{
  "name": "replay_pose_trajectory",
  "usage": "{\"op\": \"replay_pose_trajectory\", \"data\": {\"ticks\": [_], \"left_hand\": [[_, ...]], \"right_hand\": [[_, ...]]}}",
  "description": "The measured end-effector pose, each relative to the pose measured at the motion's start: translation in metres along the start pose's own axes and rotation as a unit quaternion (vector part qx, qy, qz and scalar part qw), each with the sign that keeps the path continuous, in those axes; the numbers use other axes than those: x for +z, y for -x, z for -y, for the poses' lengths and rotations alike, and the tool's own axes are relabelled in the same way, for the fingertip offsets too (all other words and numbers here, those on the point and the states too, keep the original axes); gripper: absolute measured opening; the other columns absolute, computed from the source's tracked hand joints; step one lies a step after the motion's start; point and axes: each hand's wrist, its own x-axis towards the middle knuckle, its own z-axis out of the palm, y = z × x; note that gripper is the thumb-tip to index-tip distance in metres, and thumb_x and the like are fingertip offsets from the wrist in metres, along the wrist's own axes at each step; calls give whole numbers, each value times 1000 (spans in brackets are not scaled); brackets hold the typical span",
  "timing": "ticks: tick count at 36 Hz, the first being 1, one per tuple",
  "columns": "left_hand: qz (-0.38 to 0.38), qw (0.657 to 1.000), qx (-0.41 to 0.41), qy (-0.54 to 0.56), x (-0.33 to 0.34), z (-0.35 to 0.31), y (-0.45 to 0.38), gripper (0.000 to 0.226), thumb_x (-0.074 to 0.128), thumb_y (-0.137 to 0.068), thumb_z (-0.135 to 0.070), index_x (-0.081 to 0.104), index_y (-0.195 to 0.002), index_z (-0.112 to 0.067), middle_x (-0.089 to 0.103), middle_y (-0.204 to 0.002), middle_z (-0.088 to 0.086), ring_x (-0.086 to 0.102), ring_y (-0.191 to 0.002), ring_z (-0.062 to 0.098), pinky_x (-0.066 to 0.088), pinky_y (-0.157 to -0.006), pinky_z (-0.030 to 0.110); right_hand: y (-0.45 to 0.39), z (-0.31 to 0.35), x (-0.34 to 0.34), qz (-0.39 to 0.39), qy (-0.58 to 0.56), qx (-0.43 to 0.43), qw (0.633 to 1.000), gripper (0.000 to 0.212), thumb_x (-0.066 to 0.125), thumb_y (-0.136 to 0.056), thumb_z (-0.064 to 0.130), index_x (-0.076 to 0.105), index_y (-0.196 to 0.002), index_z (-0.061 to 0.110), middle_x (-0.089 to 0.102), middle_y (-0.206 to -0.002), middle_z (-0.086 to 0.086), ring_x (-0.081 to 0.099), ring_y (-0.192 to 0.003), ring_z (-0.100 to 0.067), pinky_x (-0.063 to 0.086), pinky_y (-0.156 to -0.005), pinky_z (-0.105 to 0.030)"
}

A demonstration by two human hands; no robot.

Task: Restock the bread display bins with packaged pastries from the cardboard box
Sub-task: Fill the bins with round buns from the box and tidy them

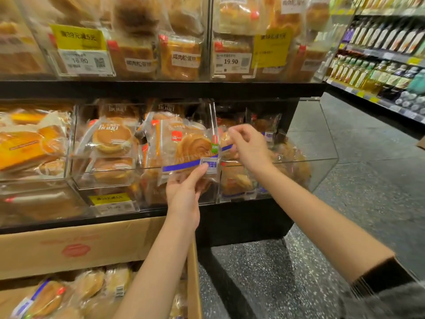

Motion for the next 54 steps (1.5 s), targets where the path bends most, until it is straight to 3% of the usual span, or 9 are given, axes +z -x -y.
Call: {"op": "replay_pose_trajectory", "data": {"ticks": [7, 12, 18, 24, 31, 35, 42, 48, 54], "left_hand": [[79, 988, 71, -114, 9, 4, 10, 58, 80, -58, -17, 65, -113, -4, 73, -102, 10, 68, -101, 22, 52, -91, 36], [135, 968, 84, -197, 8, 5, 10, 40, 77, -71, -4, 65, -109, -11, 73, -103, 2, 68, -100, 13, 53, -83, 22], [126, 965, 60, -221, 7, 8, 5, 43, 69, -81, 0, 56, -117, -20, 64, -116, 1, 62, -105, 8, 52, -90, 24], [112, 965, 44, -234, 5, 7, 4, 38, 64, -86, 0, 57, -119, -18, 63, -117, 2, 60, -107, 7, 48, -98, 28], [93, 965, 24, -243, 1, 7, 0, 29, 57, -91, 1, 58, -112, -20, 64, -113, 1, 60, -106, 8, 49, -84, 20], [66, 969, 8, -236, -1, 11, -4, 30, 56, -92, 0, 59, -118, -15, 66, -112, 1, 60, -104, 8, 47, -80, 19], [46, 970, -29, -235, 3, 18, -8, 27, 53, -94, -2, 58, -116, -16, 66, -112, 1, 60, -101, 9, 47, -80, 19], [43, 969, -49, -237, 6, 23, -5, 27, 54, -94, -3, 58, -117, -17, 65, -113, -1, 59, -105, 8, 47, -93, 26], [51, 968, -42, -244, 7, 21, -1, 28, 54, -94, -4, 58, -118, -17, 65, -112, -2, 59, -105, 7, 48, -92, 24]], "right_hand": [[40, 13, -8, 148, -122, 52, 980, 29, 65, -88, 28, 56, -115, 22, 68, -104, 8, 64, -89, 7, 49, -72, -9], [40, 14, -32, 110, -131, 54, 984, 37, 70, -76, 34, 58, -109, 22, 70, -108, 0, 66, -103, -14, 51, -93, -37], [15, 3, -66, -45, -215, 95, 971, 47, 69, -81, 29, 54, -122, 12, 65, -118, -5, 64, -107, -18, 52, -94, -38], [-14, -11, -85, -77, -91, 118, 986, 34, 65, -89, 27, 56, -118, 12, 67, -108, -2, 66, -101, -17, 54, -90, -36], [-25, -16, -70, 166, 84, 152, 971, 6, 60, -93, 26, 58, -98, 23, 68, -99, 3, 65, -91, -10, 50, -93, -33], [-33, -20, -60, 264, 188, 190, 927, 24, 60, -92, 35, 55, -112, 22, 62, -113, 1, 59, -103, -16, 48, -90, -33], [-52, -21, -52, 276, 222, 286, 890, 71, 65, -85, 44, 36, -142, 12, 50, -136, -9, 52, -119, -27, 48, -92, -38], [-50, -24, -42, 242, 247, 267, 899, 65, 62, -88, 42, 38, -140, 11, 48, -136, -6, 53, -108, -22, 48, -70, -28], [-43, -35, -40, 203, 254, 225, 919, 76, 67, -85, 42, 35, -144, 7, 45, -144, -12, 46, -129, -30, 41, -102, -42]]}}
